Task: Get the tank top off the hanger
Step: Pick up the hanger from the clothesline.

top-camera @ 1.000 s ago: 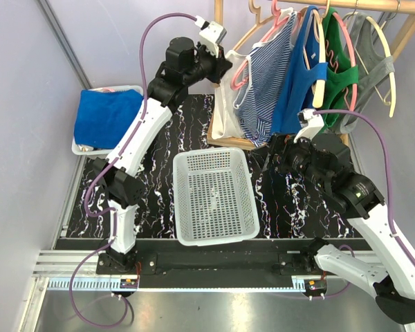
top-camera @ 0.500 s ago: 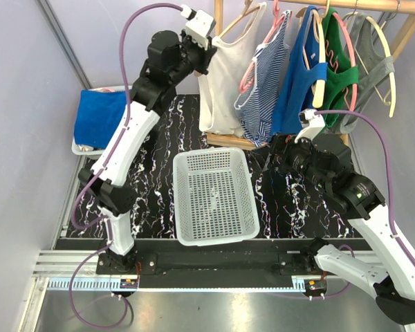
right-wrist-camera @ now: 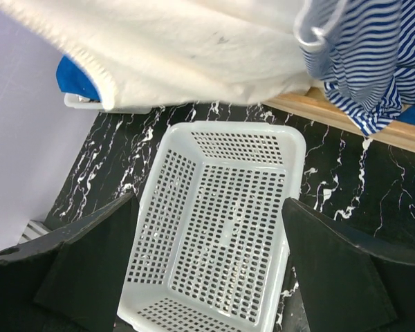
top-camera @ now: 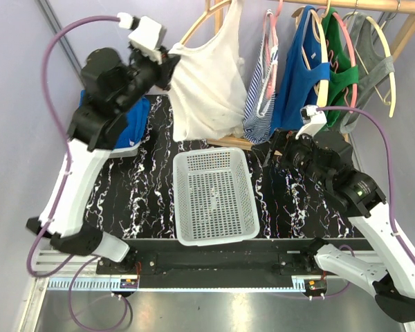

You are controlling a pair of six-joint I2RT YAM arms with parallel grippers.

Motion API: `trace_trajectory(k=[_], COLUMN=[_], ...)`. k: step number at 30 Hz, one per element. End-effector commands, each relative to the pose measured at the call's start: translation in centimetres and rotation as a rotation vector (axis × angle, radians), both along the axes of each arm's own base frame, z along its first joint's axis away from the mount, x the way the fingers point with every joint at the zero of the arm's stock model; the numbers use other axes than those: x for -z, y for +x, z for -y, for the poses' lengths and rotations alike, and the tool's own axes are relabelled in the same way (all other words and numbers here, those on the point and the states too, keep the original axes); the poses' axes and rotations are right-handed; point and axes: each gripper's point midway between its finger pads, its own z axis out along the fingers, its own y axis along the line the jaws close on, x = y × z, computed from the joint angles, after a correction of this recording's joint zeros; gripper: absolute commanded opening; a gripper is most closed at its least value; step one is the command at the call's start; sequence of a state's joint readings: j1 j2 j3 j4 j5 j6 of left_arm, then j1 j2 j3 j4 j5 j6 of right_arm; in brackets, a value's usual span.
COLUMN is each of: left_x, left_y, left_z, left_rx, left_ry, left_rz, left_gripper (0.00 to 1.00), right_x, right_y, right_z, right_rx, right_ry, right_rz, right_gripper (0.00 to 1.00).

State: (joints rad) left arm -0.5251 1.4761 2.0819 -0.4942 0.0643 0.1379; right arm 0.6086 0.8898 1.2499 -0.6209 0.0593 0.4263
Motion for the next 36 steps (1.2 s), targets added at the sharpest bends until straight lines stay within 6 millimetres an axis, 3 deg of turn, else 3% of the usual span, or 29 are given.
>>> trace_trajectory(k=[1,8,15,20,27,29,32,36], left_x=[-8.9,-15.6,-20.2,-21.6,-23.7,-24.3,-24.7,-25.2], left_y=[-6.3,-15.2,-22.2,-24.5,-27.4,-27.7,-27.9,-28.2], left_z=[-4.3,-8.1,-9.7,-10.4,-9.8,-9.6,-9.4,-8.9], left_rx=[-0.026,0.039,0.158,0.195,0.332,0.356,0.380,0.422], left_ry=[-0.154,-0.264,-0.333,-0.367,-0.442,-0.459,-0.476,-0.488], left_rz=[0.231,0.417,0.588,0.636,0.701,0.714,0.727,0.746], left_gripper=[0.00,0.00,0.00,0.00,0.00,0.00,0.00,0.00], right_x=[-3.1,-2.9,-1.0,0.5,3.0,3.4,3.7,2.2], right_y=[0.5,1.0,1.4,1.8,2.7,2.9,3.2,3.4], right_z=[-0.6,-0.8,-0.7,-0.8,-1.3,-1.5,-1.7,-1.0], right_rx=[-0.004,-0.001,0.020,0.029,0.036,0.033,0.023,0.041], right_ry=[0.050,0.044,0.028,0.013,-0.008,-0.001,-0.006,0.013], right_rz=[0.070,0.070,0.046,0.027,-0.003,0.005,0.045,0.166], right_gripper=[0.94,0.94,0.94,0.94,0.94,0.98,1.00,1.00])
